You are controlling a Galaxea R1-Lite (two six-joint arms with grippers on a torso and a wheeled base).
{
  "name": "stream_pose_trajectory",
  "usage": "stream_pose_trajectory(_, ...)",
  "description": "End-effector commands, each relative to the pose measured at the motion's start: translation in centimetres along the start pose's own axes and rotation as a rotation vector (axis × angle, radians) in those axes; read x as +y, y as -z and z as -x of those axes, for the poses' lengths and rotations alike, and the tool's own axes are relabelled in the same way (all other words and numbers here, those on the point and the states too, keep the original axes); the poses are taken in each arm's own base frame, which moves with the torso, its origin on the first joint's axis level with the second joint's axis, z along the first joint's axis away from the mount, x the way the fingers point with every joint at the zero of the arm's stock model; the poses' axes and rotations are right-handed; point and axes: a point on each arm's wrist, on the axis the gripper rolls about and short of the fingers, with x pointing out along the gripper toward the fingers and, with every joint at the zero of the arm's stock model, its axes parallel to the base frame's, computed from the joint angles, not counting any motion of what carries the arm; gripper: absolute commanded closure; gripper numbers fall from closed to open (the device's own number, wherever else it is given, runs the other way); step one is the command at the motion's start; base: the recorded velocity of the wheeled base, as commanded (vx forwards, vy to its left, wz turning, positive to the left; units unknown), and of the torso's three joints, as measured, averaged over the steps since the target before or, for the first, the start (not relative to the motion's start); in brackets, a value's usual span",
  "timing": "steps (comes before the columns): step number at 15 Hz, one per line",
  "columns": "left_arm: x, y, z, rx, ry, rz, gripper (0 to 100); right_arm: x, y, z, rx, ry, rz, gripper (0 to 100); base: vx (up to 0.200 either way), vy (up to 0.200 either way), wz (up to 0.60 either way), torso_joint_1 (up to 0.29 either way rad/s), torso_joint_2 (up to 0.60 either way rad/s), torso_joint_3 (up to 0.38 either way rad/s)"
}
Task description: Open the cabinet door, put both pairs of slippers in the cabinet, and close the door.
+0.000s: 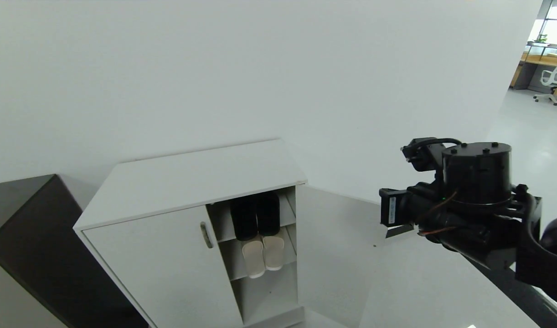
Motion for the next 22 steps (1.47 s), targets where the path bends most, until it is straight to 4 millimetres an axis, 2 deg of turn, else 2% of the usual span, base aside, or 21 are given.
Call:
stream_pose_trajectory(1, 0.0, 0.0, 0.0, 0.002, -0.001, 0.0, 100, -1.5, 0.8, -3.8, 0.026, 0.053, -0.012, 100, 0.0, 0.0, 0.0, 0.0, 0.0, 0.0)
stream_pose_trajectory(7, 0.0, 0.0, 0.0, 0.002, -0.001, 0.0, 100, -4.6, 1.9, -11.5, 0.027, 0.165, -0.048, 100, 0.0, 0.0, 0.0, 0.0, 0.0, 0.0)
stream_pose_trajectory(12, 0.0, 0.0, 0.0, 0.002, -0.001, 0.0, 100, -6.2, 2.2, -16.2, 0.052, 0.209, -0.06, 100, 0.0, 0.0, 0.0, 0.0, 0.0, 0.0)
stream_pose_trajectory(16, 0.0, 0.0, 0.0, 0.002, -0.001, 0.0, 100, -6.2, 3.3, -17.6, 0.071, 0.213, -0.056, 100, 0.0, 0.0, 0.0, 0.0, 0.0, 0.0)
stream_pose_trajectory(22, 0.0, 0.0, 0.0, 0.002, -0.001, 0.0, 100, -6.2, 4.0, -18.3, 0.084, 0.215, -0.054, 100, 0.0, 0.0, 0.0, 0.0, 0.0, 0.0)
